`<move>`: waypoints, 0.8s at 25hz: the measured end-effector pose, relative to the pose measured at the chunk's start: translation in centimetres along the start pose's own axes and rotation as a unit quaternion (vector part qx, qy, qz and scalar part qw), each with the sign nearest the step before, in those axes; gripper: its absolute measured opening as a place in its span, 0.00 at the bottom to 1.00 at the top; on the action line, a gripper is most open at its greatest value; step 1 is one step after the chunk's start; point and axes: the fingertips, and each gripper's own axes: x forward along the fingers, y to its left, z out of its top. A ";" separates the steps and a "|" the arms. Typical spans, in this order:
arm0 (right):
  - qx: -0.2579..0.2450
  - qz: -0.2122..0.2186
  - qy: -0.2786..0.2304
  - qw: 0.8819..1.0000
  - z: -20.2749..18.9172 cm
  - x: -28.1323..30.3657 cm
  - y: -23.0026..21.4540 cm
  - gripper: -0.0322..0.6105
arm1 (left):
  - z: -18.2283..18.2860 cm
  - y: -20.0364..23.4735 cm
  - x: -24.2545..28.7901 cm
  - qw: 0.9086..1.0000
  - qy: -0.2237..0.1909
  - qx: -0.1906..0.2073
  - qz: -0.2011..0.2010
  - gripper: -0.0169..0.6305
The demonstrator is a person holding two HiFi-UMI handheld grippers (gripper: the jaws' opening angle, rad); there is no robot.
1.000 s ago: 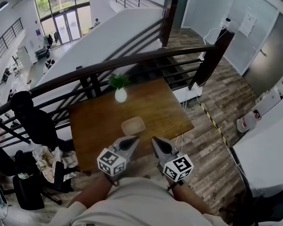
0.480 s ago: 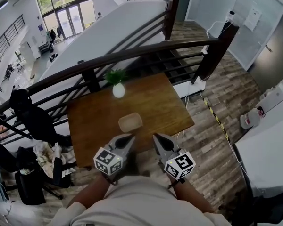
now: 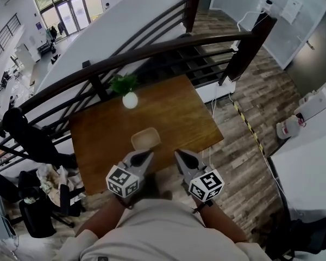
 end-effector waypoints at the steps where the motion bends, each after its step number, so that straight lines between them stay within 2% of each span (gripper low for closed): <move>1: 0.002 -0.001 0.002 1.000 -0.2 0.6 -0.7 0.06 | -0.1 0.6 0.5 1.000 0.002 -0.001 0.000 0.03; 9: 0.038 -0.004 0.042 0.998 -3.2 5.3 -5.6 0.06 | -1.7 4.9 4.4 0.999 0.034 -0.005 -0.007 0.03; 20: 0.099 0.001 0.124 0.987 -11.8 11.4 -11.0 0.13 | -7.7 11.3 8.6 0.996 0.083 -0.028 -0.009 0.03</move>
